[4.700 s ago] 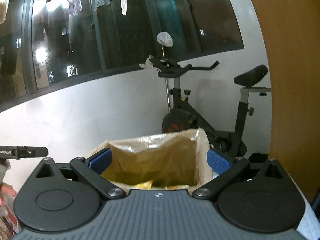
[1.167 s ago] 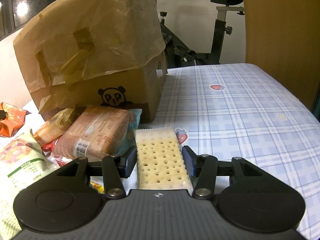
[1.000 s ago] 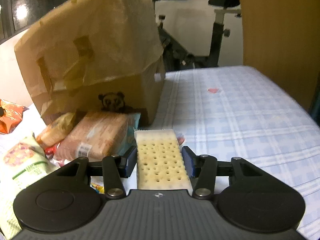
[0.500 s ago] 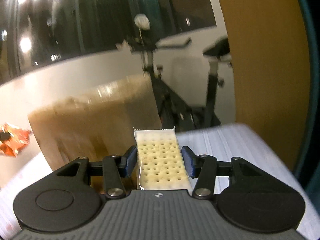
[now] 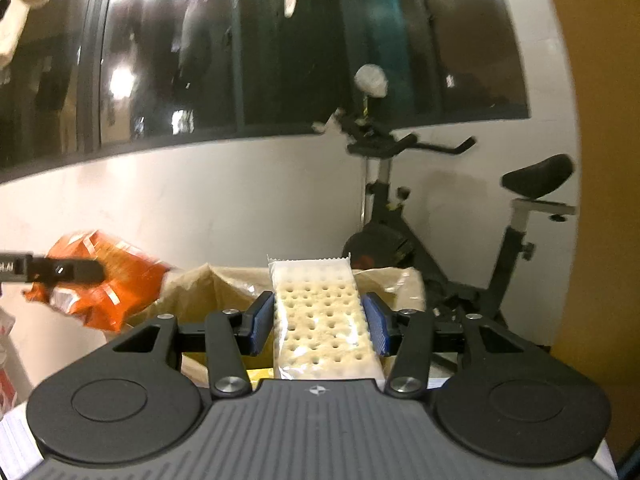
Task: Organize snacks
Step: 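Lift the orange bag and cracker packet and carry them over the box, then open the left tool releasing the orange bag while the right tool releases the crackers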
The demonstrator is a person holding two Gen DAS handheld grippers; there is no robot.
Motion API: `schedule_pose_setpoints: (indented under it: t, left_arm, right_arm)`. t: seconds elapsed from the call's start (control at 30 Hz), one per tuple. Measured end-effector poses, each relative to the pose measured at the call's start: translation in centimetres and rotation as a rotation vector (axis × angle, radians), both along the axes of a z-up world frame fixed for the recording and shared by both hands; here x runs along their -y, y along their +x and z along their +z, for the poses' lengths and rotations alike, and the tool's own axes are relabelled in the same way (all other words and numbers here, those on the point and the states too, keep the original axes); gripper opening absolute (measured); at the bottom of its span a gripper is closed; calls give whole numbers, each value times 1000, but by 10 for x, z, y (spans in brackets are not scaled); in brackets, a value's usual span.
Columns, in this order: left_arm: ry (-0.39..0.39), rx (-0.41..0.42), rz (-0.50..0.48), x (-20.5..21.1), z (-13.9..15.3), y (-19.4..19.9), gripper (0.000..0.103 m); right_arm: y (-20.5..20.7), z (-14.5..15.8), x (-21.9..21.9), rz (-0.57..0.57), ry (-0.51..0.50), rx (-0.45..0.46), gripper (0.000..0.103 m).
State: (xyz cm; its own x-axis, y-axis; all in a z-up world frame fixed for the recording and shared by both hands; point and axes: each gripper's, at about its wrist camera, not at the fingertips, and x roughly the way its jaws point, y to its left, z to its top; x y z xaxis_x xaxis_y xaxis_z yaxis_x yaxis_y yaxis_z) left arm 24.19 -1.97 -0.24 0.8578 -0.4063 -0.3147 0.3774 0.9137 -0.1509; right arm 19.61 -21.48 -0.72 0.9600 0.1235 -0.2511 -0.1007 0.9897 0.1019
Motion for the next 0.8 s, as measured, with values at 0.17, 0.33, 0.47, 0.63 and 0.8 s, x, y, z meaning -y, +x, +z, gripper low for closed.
schedule_pose_setpoints:
  t: [0.17,0.33,0.47,0.63,0.8]
  left_arm:
    - [52,-34,5,16,-15,34,72]
    - [84,-60,1,22,-26,55,72]
    - [124,-87,-11,25,-32,63,73]
    - [146,-115,-13,20,-39,62,78]
    - [151,-127,-16,16,-39,63,86]
  right_arm:
    - [38,-9,-11,10,-38,-78,51]
    - [56,-26,-15,7,-73,-142,51]
    - [63,-35,-14,-7,-81,-195,51]
    - [64,-39,-16,-16,-87,-226,52]
    - [65,-39,-18,-16,-100,-236,62]
